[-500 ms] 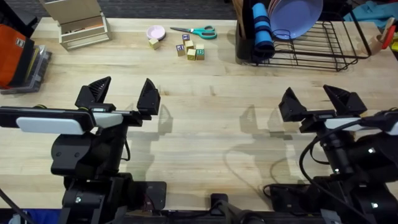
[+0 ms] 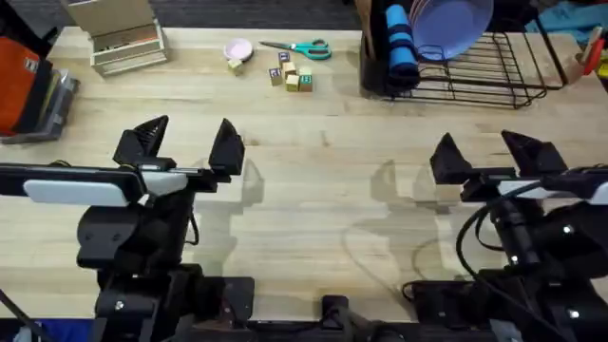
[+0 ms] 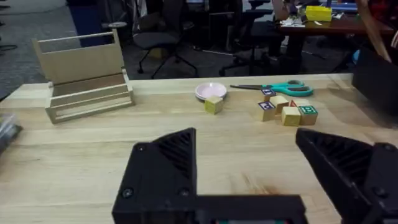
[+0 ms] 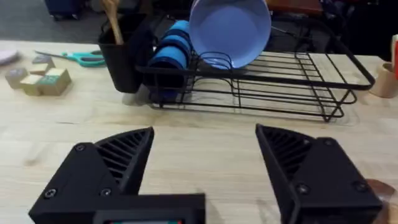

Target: Pick up the spoon on the table one by one and put them onto the rack

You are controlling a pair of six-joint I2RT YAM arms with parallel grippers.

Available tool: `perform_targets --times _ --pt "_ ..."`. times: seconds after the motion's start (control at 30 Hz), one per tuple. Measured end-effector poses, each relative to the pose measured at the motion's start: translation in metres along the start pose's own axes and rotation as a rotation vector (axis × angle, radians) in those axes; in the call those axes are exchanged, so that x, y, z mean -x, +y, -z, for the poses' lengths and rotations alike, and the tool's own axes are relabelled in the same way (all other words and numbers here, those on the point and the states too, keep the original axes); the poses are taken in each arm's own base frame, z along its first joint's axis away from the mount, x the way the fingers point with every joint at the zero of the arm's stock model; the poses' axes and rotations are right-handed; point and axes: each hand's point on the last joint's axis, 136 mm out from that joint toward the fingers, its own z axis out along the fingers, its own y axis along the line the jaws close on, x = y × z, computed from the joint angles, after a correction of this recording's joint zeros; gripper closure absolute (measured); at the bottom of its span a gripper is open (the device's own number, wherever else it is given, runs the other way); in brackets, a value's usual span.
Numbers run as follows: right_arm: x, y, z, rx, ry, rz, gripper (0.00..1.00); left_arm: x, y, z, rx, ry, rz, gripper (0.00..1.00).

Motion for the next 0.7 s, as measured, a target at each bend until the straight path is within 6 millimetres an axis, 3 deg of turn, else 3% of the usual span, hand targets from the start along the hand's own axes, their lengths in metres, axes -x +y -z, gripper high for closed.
perform_targets --times 0.1,0.17,0.23,0.27,0.4,0.53,0.7 --pt "-0.009 -0.005 0.01 -0.025 0.121 0.013 0.006 0.01 0.004 0.005 0.024 0.024 -0.002 0.008" --pt "-0.016 -0.009 0.019 -0.047 0.196 0.021 0.006 0.028 0.006 0.009 0.034 0.009 -0.004 0.008" --pt "-0.011 -0.014 0.028 -0.069 0.24 0.03 0.006 0.048 0.008 0.013 0.043 -0.002 -0.004 0.008" --pt "0.02 -0.021 0.042 -0.1 0.244 0.037 0.006 0.074 0.009 0.017 0.05 0.006 -0.004 0.008" --pt "0.068 -0.029 0.057 -0.135 0.232 0.041 0.006 0.098 0.01 0.011 0.051 0.078 -0.006 0.008" --pt "0.1 -0.033 0.059 -0.152 0.274 0.048 0.006 0.122 0.01 -0.004 0.049 0.164 -0.023 0.008" --pt "0.133 -0.034 0.046 -0.153 0.343 0.056 0.006 0.149 0.01 -0.03 0.042 0.276 -0.058 0.008"
